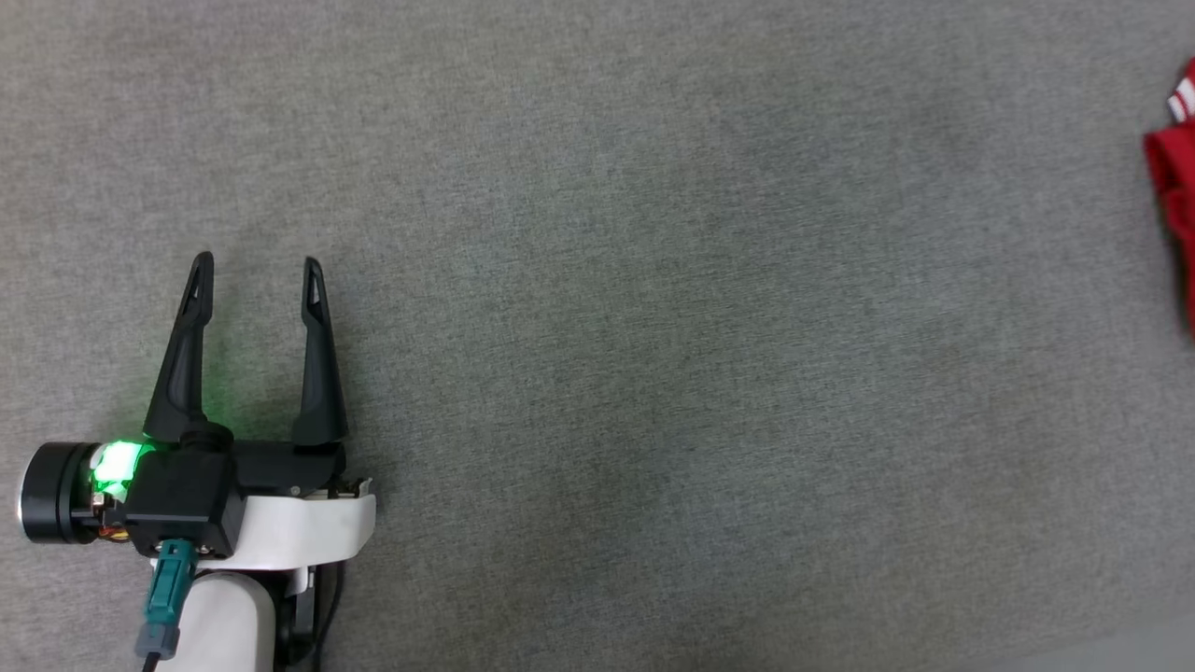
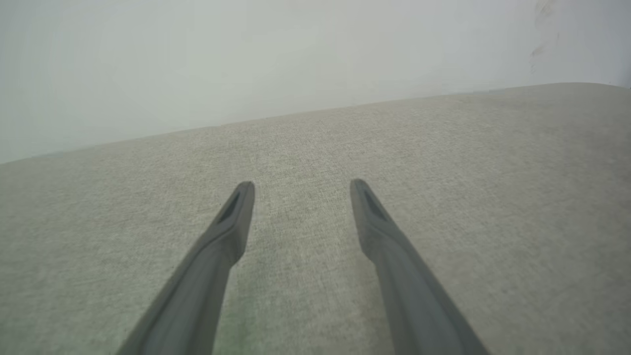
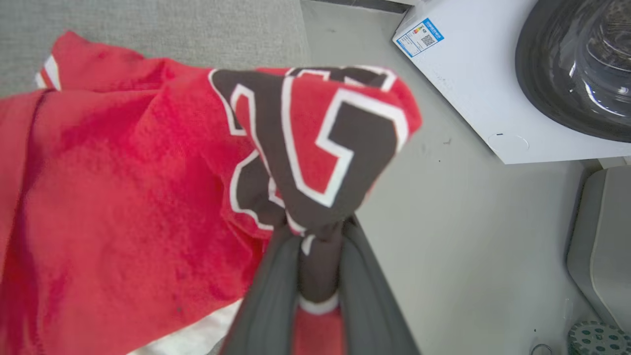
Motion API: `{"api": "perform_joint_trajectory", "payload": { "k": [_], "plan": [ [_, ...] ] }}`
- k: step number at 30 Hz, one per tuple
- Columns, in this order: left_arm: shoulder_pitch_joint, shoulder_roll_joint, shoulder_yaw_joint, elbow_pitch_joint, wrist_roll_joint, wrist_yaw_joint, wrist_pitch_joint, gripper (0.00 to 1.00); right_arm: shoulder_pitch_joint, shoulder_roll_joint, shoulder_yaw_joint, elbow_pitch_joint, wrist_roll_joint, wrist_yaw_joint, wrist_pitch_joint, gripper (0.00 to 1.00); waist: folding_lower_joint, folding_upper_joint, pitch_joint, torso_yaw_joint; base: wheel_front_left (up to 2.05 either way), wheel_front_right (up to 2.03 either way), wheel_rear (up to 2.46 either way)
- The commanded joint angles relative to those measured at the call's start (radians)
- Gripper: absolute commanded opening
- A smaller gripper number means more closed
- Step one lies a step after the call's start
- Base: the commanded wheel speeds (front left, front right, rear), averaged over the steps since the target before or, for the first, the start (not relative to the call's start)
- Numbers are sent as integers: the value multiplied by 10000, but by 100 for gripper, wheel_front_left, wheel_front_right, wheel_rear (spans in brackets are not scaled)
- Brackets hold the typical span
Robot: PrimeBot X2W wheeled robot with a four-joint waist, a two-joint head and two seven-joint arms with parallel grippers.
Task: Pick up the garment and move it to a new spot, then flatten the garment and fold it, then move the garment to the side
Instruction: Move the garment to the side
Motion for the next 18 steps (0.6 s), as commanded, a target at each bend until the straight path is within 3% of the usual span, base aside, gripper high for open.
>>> {"api": "perform_joint_trajectory", "payload": {
  "k": [1, 3, 5, 10, 18],
  "plan": [
    [-69, 46, -2, -33, 50, 42, -22, 100, -119, 70, -99, 131, -184, -13, -84, 0, -2, 0, 101, 45, 0, 0, 0],
    [-85, 36, -51, 27, 28, 63, -20, 100, -193, 356, -392, 487, -527, -13, -200, 0, -2, 0, 43, 82, 0, 0, 0],
    [-43, -2, -91, 93, -13, 90, -20, 100, -247, 572, -658, 755, -932, -13, -360, 100, -2, 0, -104, 122, 0, 0, 0],
    [235, -178, -168, 285, -109, 215, -22, 100, -351, 934, -1218, 911, -2203, -13, -1013, 100, -2, 0, -855, 251, 0, 0, 0],
    [813, -482, -256, 581, -279, 339, -22, 100, -16, 1523, -1452, -280, -3910, -13, -2922, 100, -2, 0, -2275, 676, 0, 0, 0]
  ]
}}
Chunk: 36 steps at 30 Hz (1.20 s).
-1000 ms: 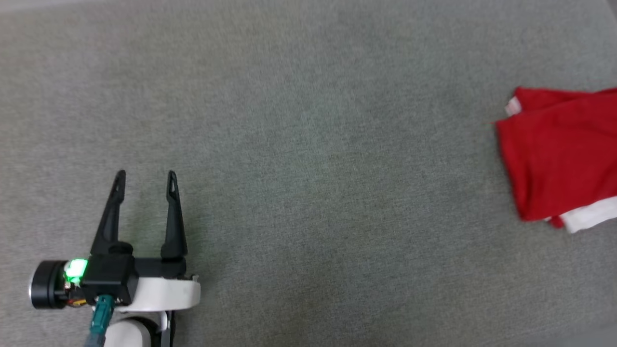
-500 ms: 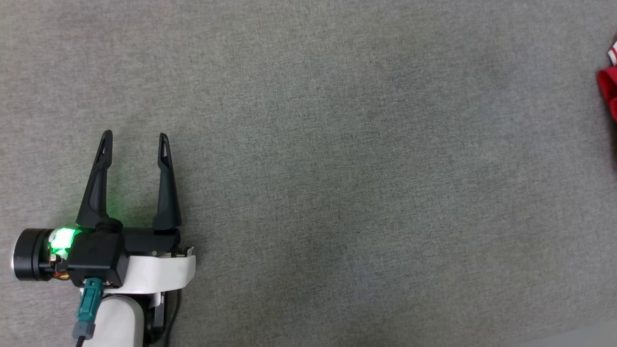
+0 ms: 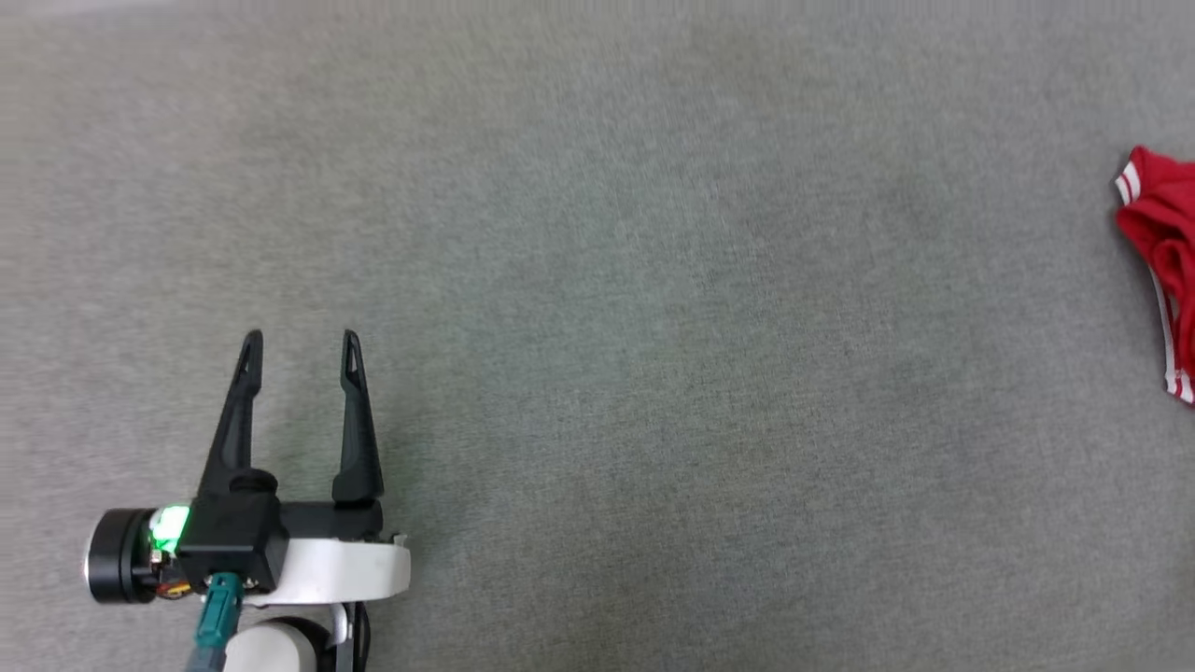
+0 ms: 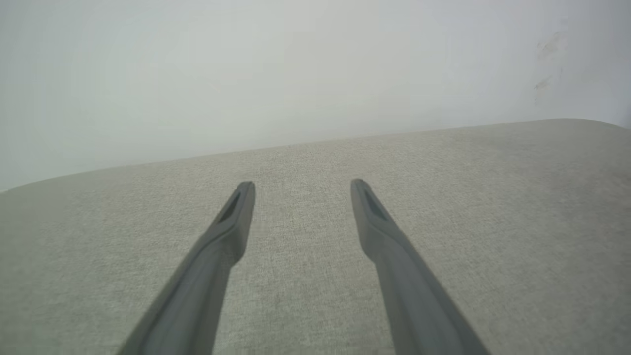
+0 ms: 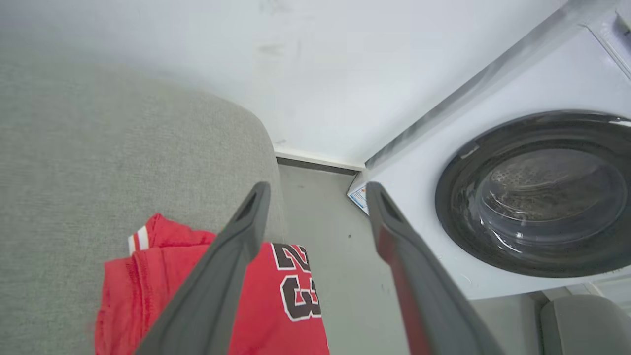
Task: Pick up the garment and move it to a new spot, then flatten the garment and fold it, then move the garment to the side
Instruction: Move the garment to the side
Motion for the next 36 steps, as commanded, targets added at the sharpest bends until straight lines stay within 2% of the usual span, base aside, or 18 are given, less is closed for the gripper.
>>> {"api": "perform_joint_trajectory", "payload": {
  "k": [1, 10, 14, 22, 26, 36],
  "plan": [
    [150, -57, 6, 52, -15, 49, -22, 100, 175, 146, -4, -189, -171, -15, -325, 100, 0, 0, -570, 289, 0, 0, 0],
    [799, -274, -50, 451, -119, 17, -22, 100, 1019, 2162, -37, -1508, -1097, -15, -3264, 100, 0, 0, -1822, 923, 0, 0, 0],
    [1032, -330, -23, 590, -152, -3, -22, 100, 1681, 3146, 26, -2048, -1092, -15, -3925, 100, 0, 0, -2255, 1187, 0, 0, 0],
    [1449, -411, -104, 823, -167, -11, -22, 100, 3538, 4752, 141, -3208, -929, -14, -4253, 100, 0, 0, -2900, 1532, 0, 0, 0],
    [1624, -455, -180, 947, -176, -29, -22, 100, 4689, 5334, -80, -3692, -770, -15, -4249, 100, 0, 0, -3216, 1707, 0, 0, 0],
    [2058, -499, -224, 1036, -165, -102, -22, 100, 7146, 6287, -481, -4712, -602, -14, -4251, 100, 0, 0, -3725, 1899, 0, 0, 0]
  ]
}}
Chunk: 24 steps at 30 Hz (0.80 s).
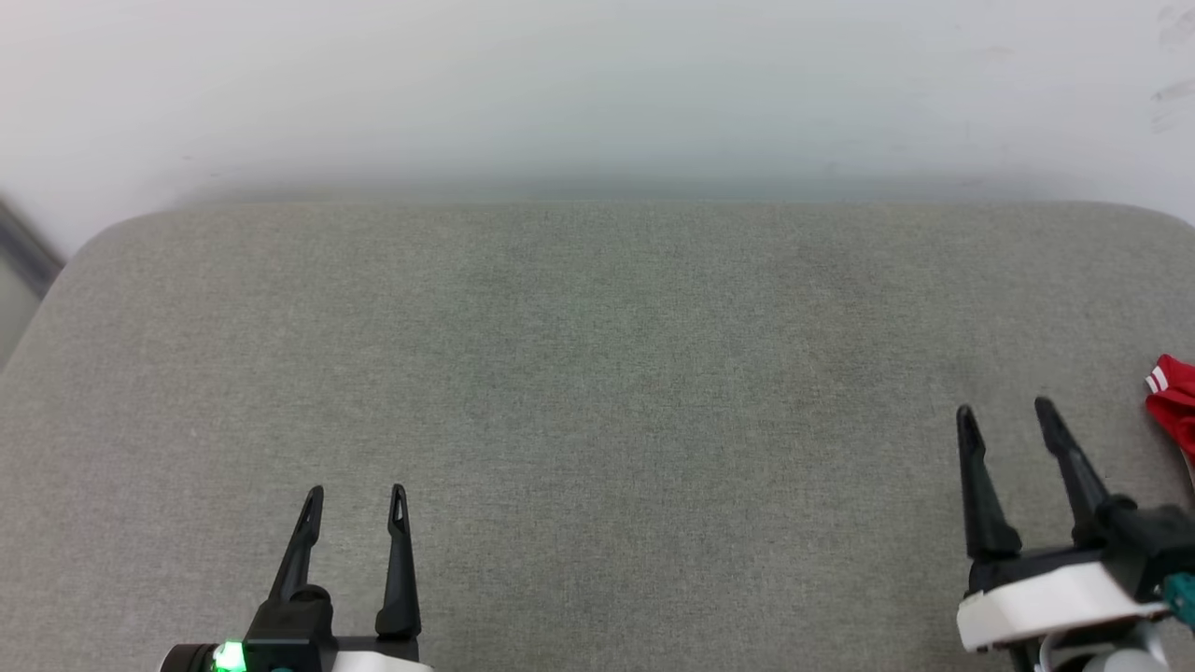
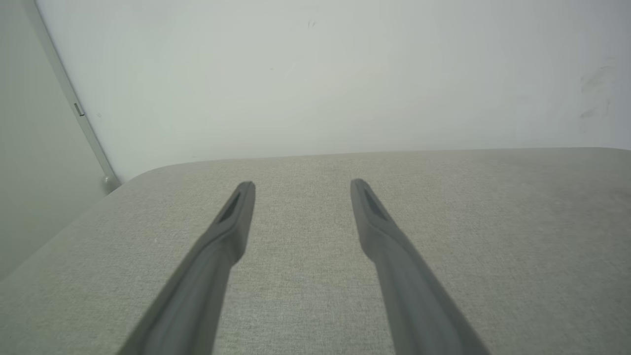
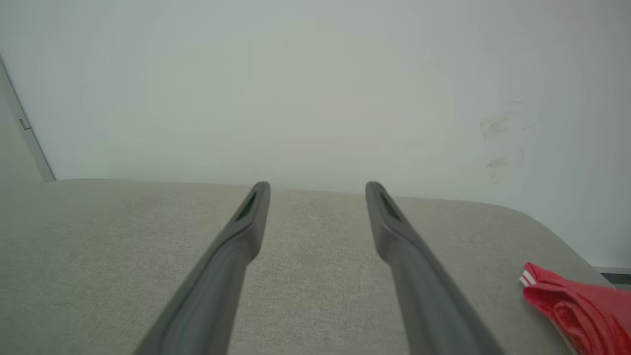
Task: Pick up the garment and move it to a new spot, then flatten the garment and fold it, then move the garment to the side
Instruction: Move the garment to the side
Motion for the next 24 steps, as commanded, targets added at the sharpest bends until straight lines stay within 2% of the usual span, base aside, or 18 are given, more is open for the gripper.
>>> {"api": "perform_joint_trajectory", "payload": {
  "k": [1, 11, 24],
  "plan": [
    [152, -12, 0, -23, -26, -46, -22, 100, 321, 127, 16, -170, 60, -12, -13, 100, 2, 0, -60, 9, 0, 0, 0],
    [429, -29, -86, 98, 16, -203, -22, 100, 1750, 405, -231, -932, 317, -12, -15, 100, 2, 0, -322, 159, 0, 0, 0],
    [513, -38, -33, 161, 173, -160, -22, 100, 2291, 408, -302, -1016, 835, -12, -15, 100, 2, 0, -392, 167, 0, 0, 0]
  ]
}}
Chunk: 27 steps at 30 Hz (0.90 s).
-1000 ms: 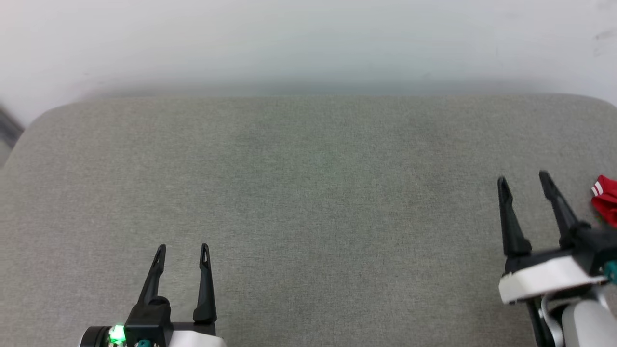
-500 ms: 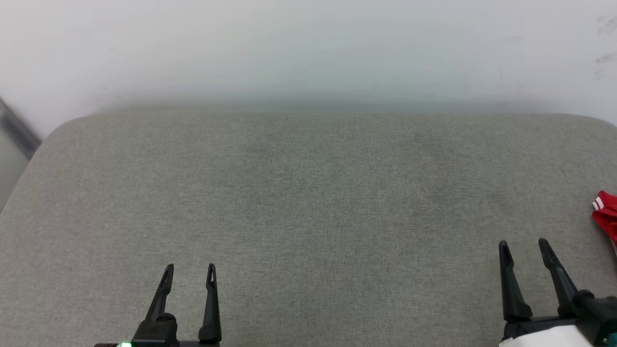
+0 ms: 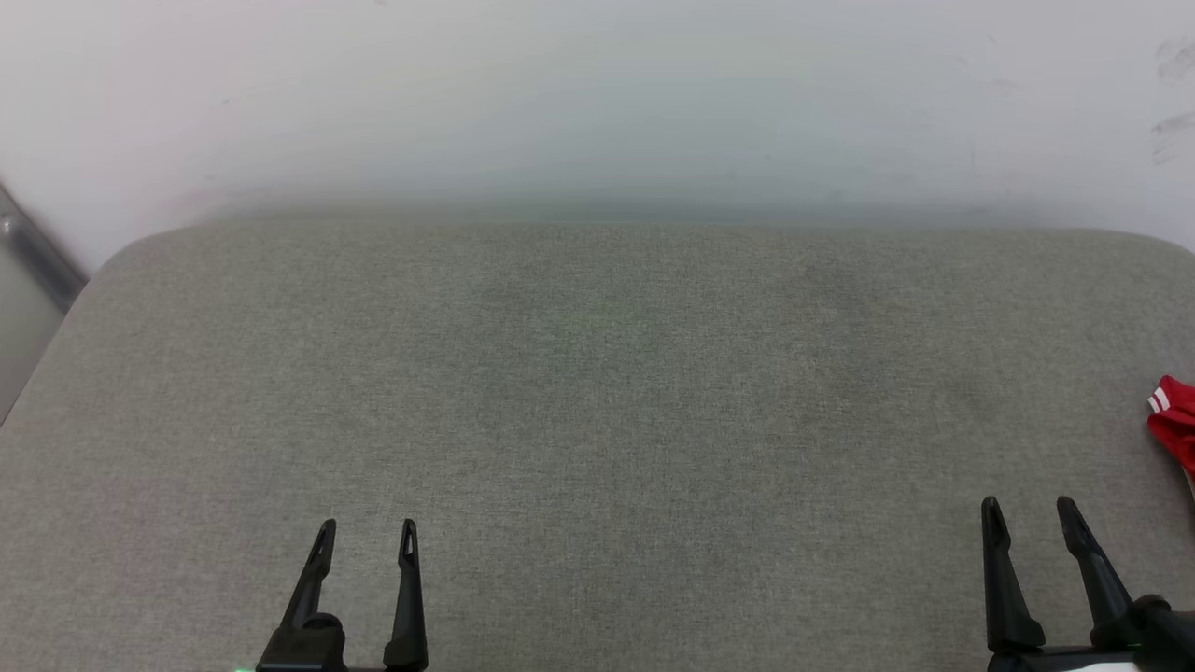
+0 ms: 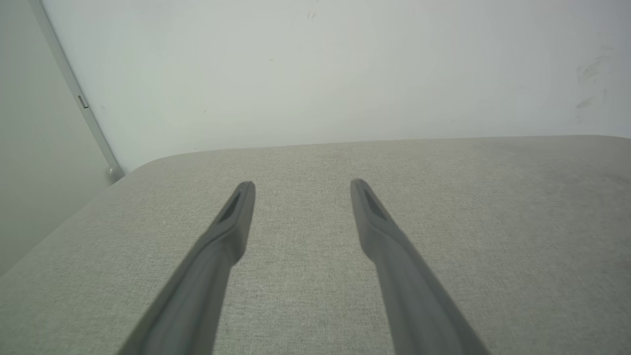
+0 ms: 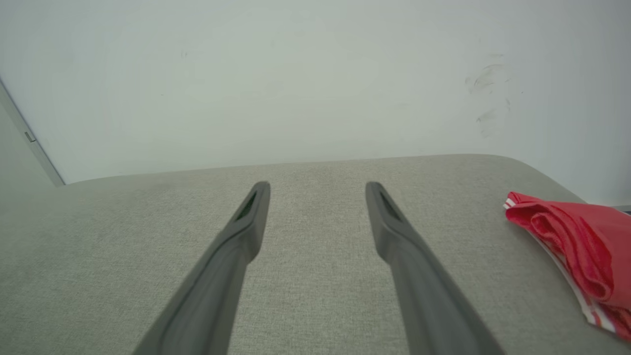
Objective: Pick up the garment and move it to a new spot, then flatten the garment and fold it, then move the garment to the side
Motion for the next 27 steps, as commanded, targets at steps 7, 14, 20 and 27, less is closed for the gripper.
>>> {"api": "perform_joint_trajectory", "payload": {
  "k": [7, 14, 20, 27],
  "plan": [
    [59, -4, -28, 276, -20, 1, 12, 0, 5, 0, 43, 310, 14, -2, 10, 0, 1, 0, 9, -26, 0, 0, 0],
    [-30, 63, 8, 452, -1286, -102, 233, 0, -174, -49, 97, 561, 1159, -2, 228, 0, 1, 0, 12, -38, 0, 0, 0],
    [-246, 127, 60, 615, -2407, -238, 420, 0, -379, -100, 135, 702, 2173, -2, 430, 0, 1, 0, 12, -48, 0, 0, 0],
    [-526, 198, 131, 840, -3851, -424, 669, 0, -633, -154, 176, 875, 3481, -3, 696, 0, 1, 0, 12, -62, 0, 0, 0]
  ]
}}
